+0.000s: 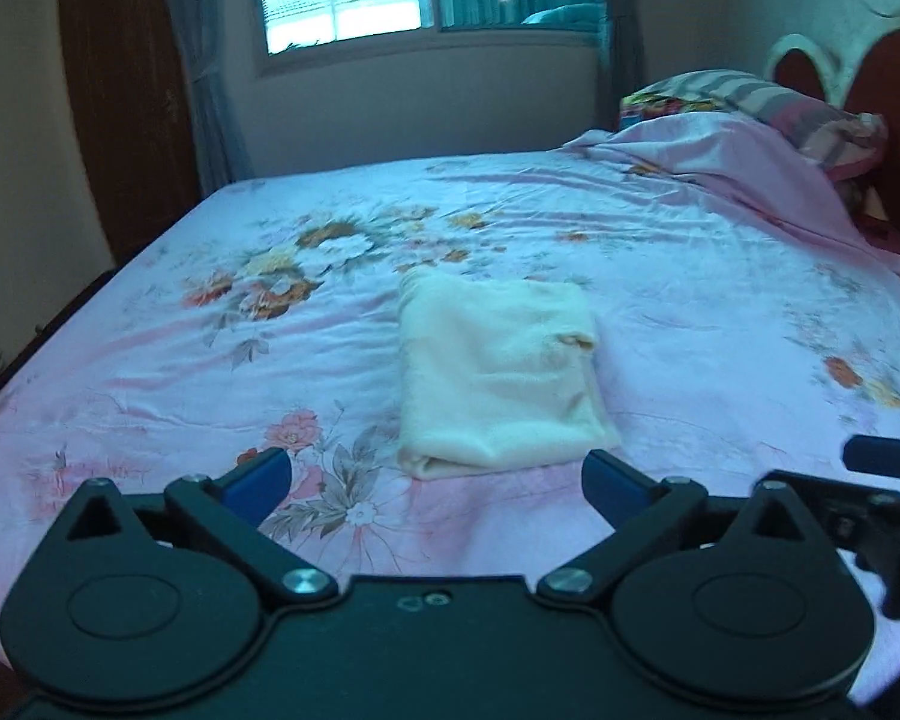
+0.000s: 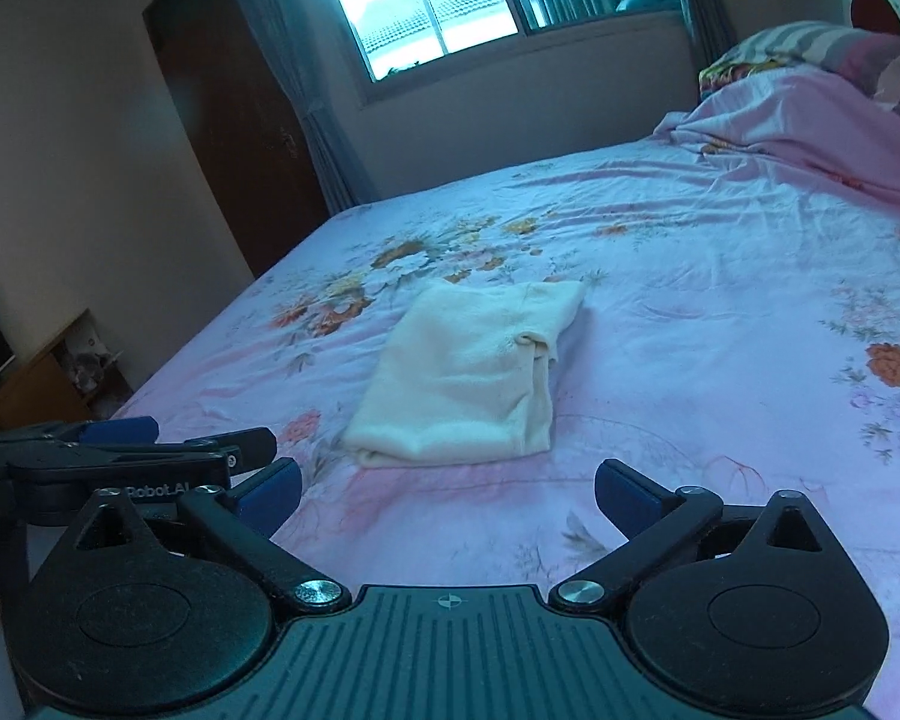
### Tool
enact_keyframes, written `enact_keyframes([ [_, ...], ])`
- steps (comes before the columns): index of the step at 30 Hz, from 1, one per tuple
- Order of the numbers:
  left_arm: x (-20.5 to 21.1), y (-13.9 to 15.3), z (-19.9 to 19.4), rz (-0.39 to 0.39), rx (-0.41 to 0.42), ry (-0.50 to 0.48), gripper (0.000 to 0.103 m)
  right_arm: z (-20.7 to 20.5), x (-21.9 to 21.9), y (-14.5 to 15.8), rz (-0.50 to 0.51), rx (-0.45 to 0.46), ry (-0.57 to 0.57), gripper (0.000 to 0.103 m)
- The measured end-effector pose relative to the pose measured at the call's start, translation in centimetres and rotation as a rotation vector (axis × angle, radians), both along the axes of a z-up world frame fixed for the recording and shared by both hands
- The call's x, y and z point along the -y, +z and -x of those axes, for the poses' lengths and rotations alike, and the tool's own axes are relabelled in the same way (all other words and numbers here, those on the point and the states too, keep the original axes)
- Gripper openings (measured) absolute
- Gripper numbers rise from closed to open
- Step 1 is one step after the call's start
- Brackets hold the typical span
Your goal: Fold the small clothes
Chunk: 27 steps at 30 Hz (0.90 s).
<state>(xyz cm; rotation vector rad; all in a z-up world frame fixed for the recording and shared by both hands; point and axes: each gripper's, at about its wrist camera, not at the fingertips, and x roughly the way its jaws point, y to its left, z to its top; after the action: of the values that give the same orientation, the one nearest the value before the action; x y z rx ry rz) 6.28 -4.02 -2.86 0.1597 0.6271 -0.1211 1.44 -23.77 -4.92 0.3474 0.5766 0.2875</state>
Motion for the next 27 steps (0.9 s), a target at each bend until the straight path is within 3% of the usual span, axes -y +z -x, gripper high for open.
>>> enact_keyframes([
  [3,-0.5,1.3,2.6,0.027,0.058,-0.010,0.102,2.1,0.4,0.7,-0.008,0.022,-0.011,0.103],
  [7,-2.2,2.5,4.6,0.132,0.097,0.045,0.102,4.0,0.7,1.5,-0.002,0.035,-0.023,0.103],
  [11,-3.3,2.6,4.7,0.113,0.066,0.125,0.102,5.2,0.9,2.1,-0.014,0.043,-0.038,0.103],
  [14,-4.0,2.4,4.9,0.111,0.049,0.132,0.101,5.8,0.8,2.9,-0.012,0.057,-0.052,0.103],
  [19,-4.2,2.5,5.4,0.077,0.051,0.142,0.101,6.7,-0.3,4.4,0.045,0.059,-0.087,0.103],
  [27,-4.0,2.5,5.2,0.099,0.015,0.139,0.101,6.9,-1.5,6.1,0.192,0.104,-0.178,0.103],
])
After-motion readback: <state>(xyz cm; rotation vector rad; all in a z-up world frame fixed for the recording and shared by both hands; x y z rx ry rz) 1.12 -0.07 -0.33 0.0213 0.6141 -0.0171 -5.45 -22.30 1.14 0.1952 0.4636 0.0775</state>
